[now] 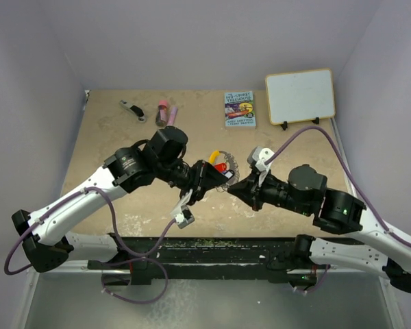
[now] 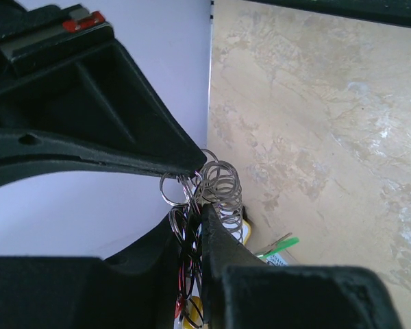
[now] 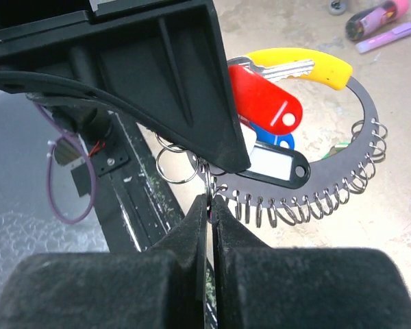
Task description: Put the keys on the keyring
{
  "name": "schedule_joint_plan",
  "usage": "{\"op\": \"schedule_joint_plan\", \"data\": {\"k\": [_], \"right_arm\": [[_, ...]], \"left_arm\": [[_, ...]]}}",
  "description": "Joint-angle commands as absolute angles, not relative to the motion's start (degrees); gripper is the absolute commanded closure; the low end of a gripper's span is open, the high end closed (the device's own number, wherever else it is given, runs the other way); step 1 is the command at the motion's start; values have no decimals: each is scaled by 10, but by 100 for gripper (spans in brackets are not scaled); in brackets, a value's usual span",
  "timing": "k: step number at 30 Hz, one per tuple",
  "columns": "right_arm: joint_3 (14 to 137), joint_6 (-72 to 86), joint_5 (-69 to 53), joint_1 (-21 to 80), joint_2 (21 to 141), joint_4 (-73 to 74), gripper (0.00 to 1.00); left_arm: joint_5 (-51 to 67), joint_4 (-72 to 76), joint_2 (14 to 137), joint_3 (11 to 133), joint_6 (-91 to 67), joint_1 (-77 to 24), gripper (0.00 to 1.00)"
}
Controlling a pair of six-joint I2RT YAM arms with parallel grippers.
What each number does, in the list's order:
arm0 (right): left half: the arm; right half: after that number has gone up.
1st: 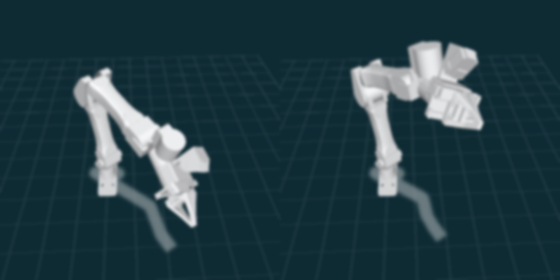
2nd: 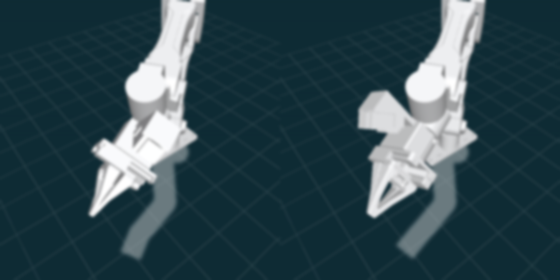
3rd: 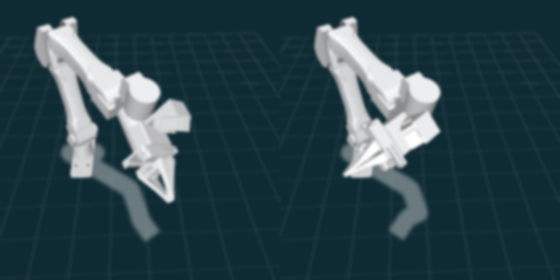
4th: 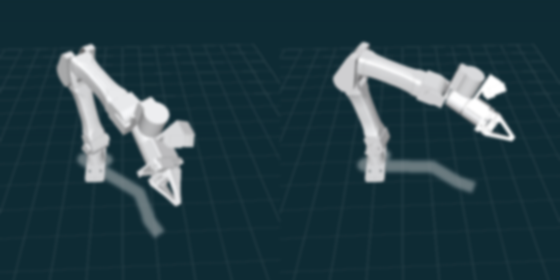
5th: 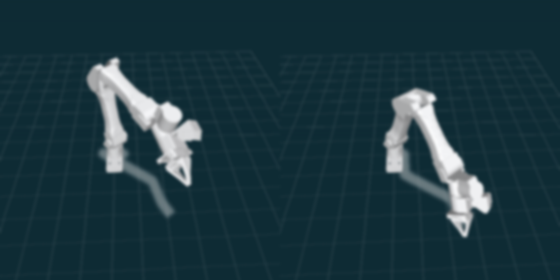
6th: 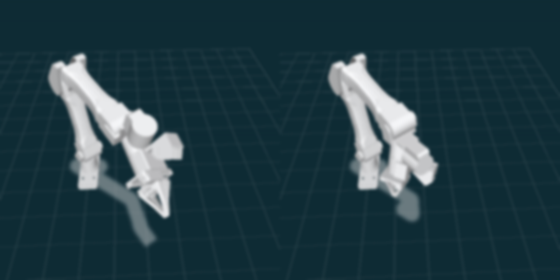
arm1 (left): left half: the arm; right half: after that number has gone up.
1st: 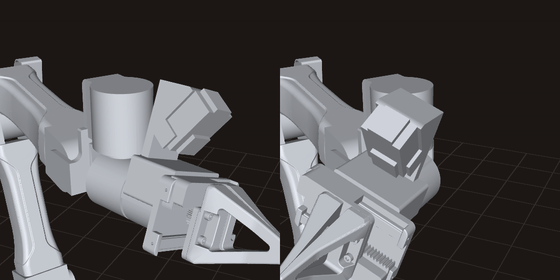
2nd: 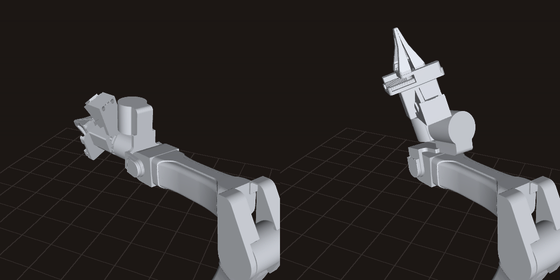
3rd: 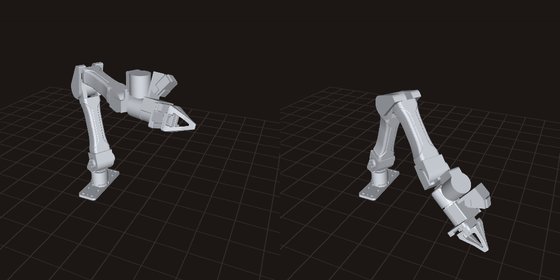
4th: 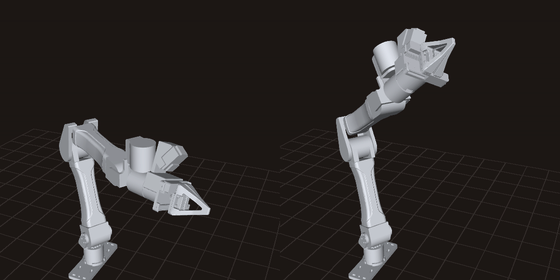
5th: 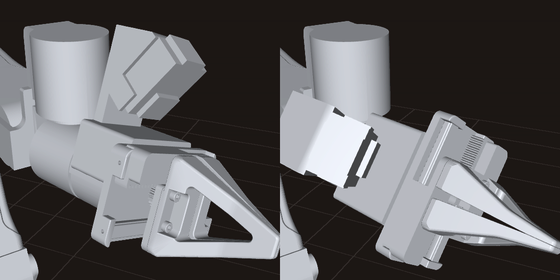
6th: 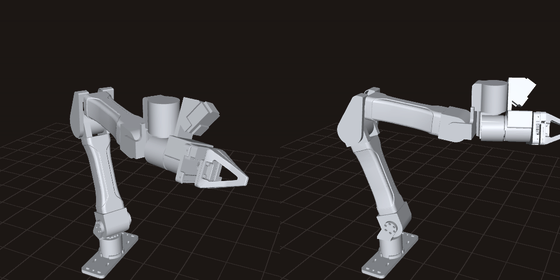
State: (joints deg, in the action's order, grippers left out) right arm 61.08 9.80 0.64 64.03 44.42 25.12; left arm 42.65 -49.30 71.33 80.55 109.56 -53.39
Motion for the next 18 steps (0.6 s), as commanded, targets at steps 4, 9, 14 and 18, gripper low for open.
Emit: {"op": "schedule_joint_plan", "data": {"k": [4, 9, 14, 18], "right_arm": [[582, 141, 47, 643, 396, 71, 100], [531, 155, 72, 643, 378, -10, 100], [496, 158, 104, 643, 350, -87, 100], [486, 157, 118, 643, 345, -118, 100]], "left_arm": [[431, -314, 697, 773, 958, -534, 95], [418, -234, 693, 762, 859, -534, 95], [414, -206, 691, 764, 796, -534, 95], [414, -178, 691, 763, 756, -534, 95]]}}
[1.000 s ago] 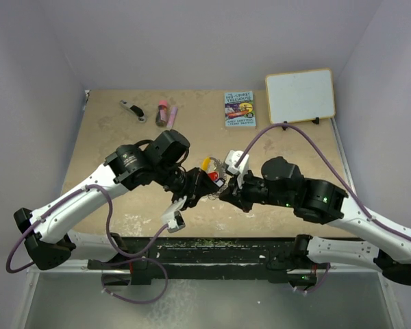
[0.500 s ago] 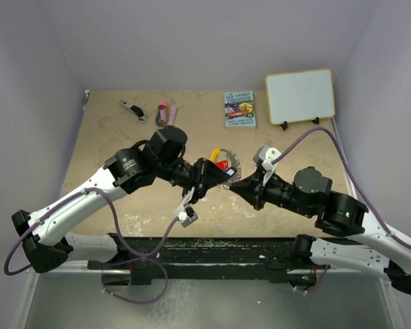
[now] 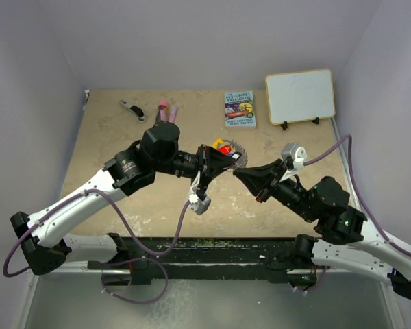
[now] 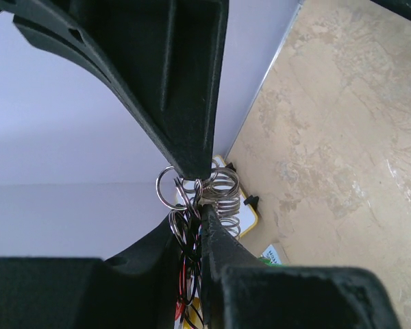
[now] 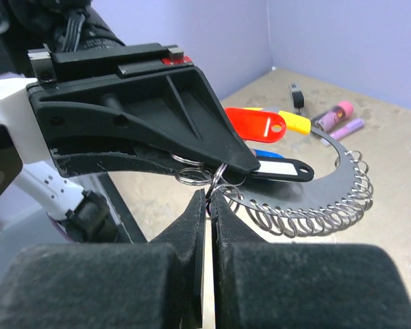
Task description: Put the keys on the keyring
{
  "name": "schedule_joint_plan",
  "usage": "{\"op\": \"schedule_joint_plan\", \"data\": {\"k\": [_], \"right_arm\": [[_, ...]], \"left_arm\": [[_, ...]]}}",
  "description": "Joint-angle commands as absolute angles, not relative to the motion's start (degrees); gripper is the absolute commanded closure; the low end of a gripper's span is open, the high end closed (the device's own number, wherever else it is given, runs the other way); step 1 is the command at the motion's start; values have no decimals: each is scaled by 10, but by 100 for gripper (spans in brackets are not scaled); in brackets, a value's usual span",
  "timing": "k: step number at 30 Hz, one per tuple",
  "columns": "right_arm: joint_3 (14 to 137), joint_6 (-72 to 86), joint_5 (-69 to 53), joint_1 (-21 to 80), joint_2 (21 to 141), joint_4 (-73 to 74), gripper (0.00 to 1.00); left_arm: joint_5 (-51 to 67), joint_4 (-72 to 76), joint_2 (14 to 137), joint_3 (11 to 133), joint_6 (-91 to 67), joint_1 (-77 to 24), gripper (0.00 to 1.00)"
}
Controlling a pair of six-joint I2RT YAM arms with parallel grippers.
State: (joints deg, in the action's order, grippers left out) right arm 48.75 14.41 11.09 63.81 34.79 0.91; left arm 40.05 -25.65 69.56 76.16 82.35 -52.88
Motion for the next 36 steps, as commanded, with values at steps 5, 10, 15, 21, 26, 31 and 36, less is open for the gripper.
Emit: {"op": "schedule_joint_plan", "data": {"k": [5, 10, 15, 21, 26, 31, 36], "right_arm": [[476, 153, 130, 643, 359, -155, 100], [455, 148, 152, 643, 356, -184, 100], [445, 134, 185, 643, 346, -178, 100], [473, 120, 176, 643, 366, -117, 91], [503, 130, 166, 643, 330, -8, 65], [519, 168, 181, 643, 245, 79, 46], [535, 194, 219, 643, 229, 73, 49]], "left_arm": [[428, -142, 696, 767, 701, -534, 95], [434, -113, 696, 768, 650, -534, 95], [437, -104, 692, 774, 607, -534, 95], [428, -101, 688, 771, 588, -535, 95], [417, -115, 679, 764, 616, -534, 95], [415, -128, 666, 750, 653, -534, 95], [424, -129, 655, 726, 699, -534, 95]]}}
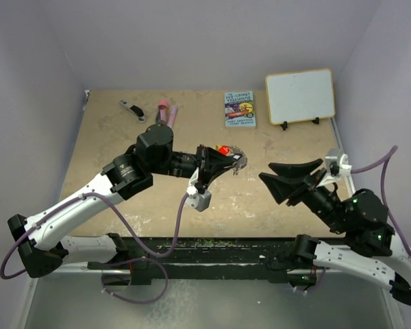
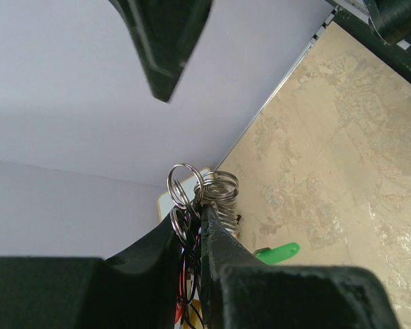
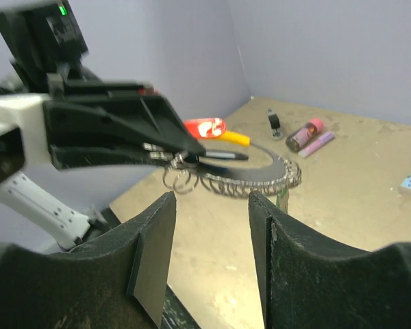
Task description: Put the keys on the keyring
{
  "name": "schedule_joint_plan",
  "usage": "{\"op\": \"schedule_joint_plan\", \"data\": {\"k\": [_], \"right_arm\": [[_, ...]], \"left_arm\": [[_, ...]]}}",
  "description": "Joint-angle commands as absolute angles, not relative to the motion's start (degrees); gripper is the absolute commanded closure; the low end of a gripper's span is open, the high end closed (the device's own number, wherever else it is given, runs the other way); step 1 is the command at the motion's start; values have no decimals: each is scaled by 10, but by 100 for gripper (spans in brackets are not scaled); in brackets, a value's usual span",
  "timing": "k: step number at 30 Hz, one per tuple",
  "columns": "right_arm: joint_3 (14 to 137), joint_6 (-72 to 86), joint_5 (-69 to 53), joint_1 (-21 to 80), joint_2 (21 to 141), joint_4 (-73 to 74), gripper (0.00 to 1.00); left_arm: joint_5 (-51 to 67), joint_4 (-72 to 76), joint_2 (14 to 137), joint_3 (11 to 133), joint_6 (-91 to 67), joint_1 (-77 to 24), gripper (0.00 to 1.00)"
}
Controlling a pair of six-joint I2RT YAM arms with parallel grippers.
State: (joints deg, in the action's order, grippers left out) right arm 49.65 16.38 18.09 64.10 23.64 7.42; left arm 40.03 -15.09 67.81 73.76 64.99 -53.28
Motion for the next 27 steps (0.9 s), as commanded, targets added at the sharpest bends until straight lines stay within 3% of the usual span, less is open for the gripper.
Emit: {"op": "schedule_joint_plan", "data": {"k": [1, 10, 20, 27], "right_arm": [[539, 204, 227, 643, 236, 66, 52], [612, 268, 185, 643, 351, 95, 58], [611, 290, 150, 643, 388, 108, 61], [603, 292, 163, 643, 394, 107, 77]], "left_arm": [[426, -129, 654, 722, 707, -535, 95], [428, -152, 646, 710, 782, -534, 95], [429, -155, 637, 700, 810, -534, 95], [431, -154, 634, 701, 813, -535, 95]]}}
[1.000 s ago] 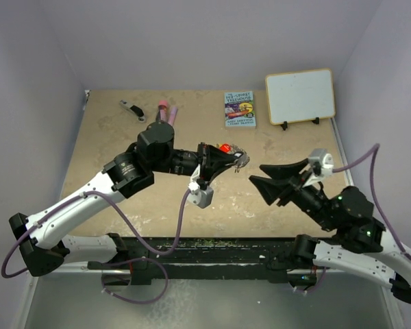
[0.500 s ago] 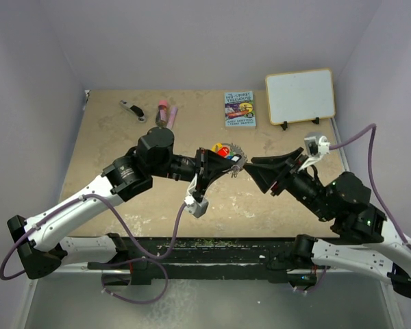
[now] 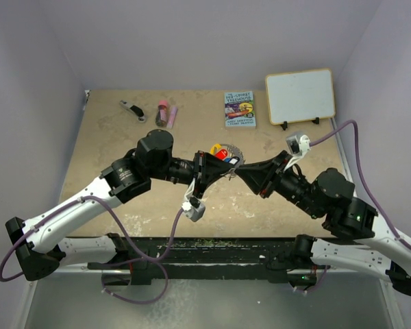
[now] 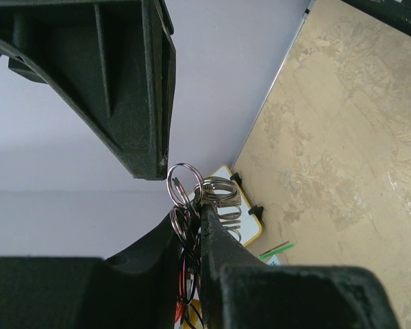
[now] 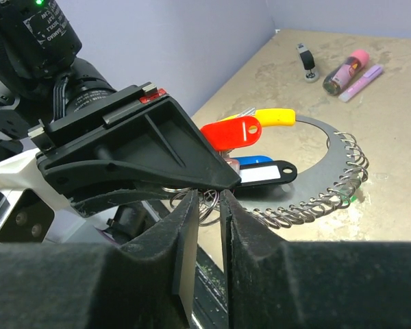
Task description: Put the keys on the keyring
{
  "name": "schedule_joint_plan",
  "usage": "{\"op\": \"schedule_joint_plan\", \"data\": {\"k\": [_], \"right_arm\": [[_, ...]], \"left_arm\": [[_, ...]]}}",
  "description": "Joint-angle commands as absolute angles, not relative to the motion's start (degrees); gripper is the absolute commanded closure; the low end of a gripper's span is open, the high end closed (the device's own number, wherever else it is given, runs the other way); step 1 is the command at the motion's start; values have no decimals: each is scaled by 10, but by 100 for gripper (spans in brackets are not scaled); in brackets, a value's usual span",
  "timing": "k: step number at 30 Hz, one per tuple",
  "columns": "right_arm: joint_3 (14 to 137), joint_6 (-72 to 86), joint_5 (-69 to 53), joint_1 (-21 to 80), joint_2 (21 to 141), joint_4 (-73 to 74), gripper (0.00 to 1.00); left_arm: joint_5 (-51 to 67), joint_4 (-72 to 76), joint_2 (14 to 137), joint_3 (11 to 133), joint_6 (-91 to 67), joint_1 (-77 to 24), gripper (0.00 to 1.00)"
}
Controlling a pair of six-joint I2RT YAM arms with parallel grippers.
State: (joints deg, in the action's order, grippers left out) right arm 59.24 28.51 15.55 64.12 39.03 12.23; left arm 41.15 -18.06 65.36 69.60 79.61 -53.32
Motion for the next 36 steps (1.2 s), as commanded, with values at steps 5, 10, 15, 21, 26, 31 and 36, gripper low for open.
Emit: {"op": "schedule_joint_plan", "data": {"k": [5, 10, 15, 21, 26, 31, 36], "right_arm": [[599, 295, 166, 643, 400, 105, 76], [601, 296, 164, 643, 414, 101, 77], [598, 297, 170, 643, 416, 92, 100], [586, 287, 182, 642, 405, 73, 100], [553, 271, 204, 643, 399, 12, 100], [513, 272, 216, 643, 384, -83, 100], [472, 284, 230, 643, 374, -168, 100]], "left_arm": [[433, -151, 633, 702, 812, -534, 95], [432, -145, 634, 701, 810, -535, 95], [431, -139, 635, 701, 807, -535, 95], [421, -103, 638, 701, 744, -535, 95], [418, -59, 643, 705, 661, -535, 94], [400, -41, 651, 712, 619, -539, 95], [392, -31, 653, 711, 587, -540, 94]]}}
